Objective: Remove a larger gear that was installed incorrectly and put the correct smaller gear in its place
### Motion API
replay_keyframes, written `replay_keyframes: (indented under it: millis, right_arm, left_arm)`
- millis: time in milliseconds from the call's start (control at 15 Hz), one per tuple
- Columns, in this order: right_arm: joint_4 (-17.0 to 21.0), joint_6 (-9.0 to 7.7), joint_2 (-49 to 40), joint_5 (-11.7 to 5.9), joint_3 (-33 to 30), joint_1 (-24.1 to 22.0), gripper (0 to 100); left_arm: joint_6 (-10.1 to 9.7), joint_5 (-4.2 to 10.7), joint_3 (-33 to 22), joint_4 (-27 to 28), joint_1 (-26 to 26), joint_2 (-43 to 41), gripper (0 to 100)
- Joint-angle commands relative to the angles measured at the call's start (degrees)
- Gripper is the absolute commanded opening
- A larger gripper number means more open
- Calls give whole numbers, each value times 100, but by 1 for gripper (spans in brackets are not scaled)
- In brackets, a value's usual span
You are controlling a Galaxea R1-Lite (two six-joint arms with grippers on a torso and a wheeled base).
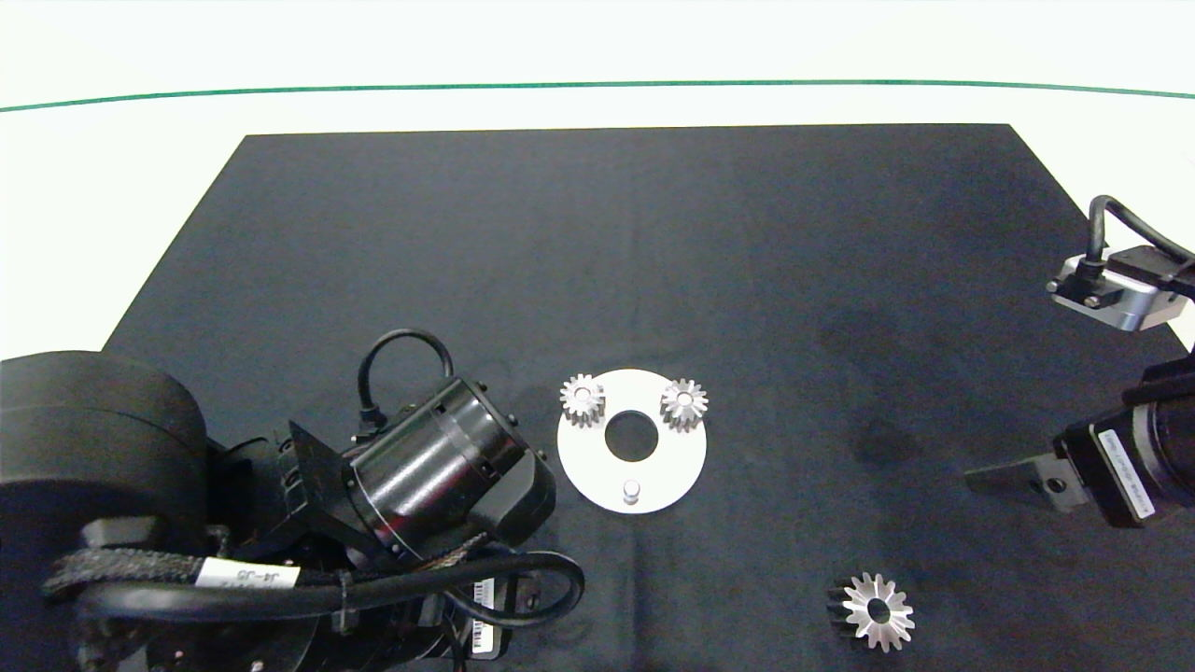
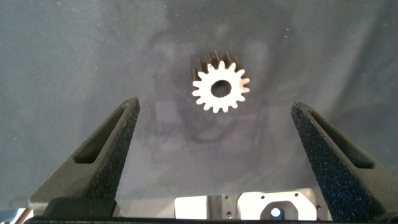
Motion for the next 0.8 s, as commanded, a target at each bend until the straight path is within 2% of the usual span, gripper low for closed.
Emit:
replay_keyframes:
  millis: [67, 267, 467, 800]
  right_arm:
    - [19, 4, -3, -2, 14, 3, 100]
    - [19, 4, 6, -2, 23, 12, 100]
    - [19, 4, 14, -2, 41, 30, 100]
    - [-7, 4, 41, -2, 85, 39, 100]
  left_arm:
    - [-28, 18, 17, 12, -4, 88, 100]
    - [-45, 18, 26, -23, -13, 150, 100]
    - [-28, 9, 263, -524, -13, 211, 100]
    - [-28, 18, 281, -541, -4, 299, 100]
